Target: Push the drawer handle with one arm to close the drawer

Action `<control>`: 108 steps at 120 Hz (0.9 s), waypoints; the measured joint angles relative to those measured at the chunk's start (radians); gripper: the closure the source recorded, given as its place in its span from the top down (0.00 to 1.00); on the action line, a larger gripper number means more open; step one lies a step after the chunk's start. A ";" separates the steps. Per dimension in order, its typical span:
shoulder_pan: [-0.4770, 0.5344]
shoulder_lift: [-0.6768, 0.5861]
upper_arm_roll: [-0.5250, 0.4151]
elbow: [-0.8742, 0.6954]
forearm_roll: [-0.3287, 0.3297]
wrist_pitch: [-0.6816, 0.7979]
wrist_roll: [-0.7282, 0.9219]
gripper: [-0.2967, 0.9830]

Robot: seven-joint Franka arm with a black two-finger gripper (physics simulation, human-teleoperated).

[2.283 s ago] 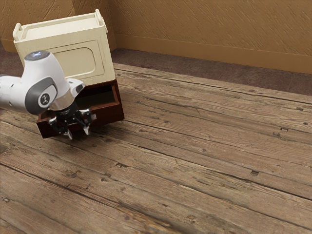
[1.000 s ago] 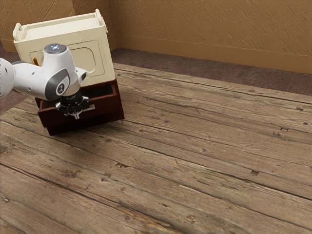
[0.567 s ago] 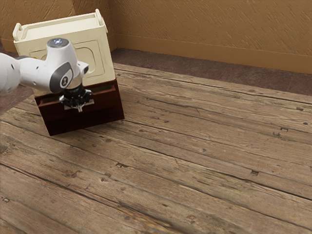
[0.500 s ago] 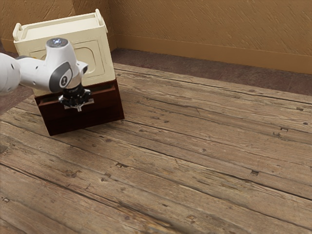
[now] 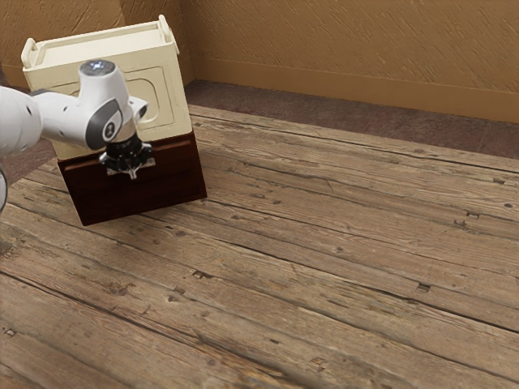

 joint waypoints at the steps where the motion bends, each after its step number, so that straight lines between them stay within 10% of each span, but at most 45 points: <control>1: 0.001 0.001 0.000 0.000 0.000 0.000 0.000 0.15; 72: 0.035 0.006 -0.050 0.012 0.009 -0.016 0.034 0.15; 92: -0.169 -0.397 -0.042 -0.241 -0.008 -0.181 0.037 0.31; 108: -0.428 -0.536 -0.043 -0.055 -0.059 -0.452 0.080 0.51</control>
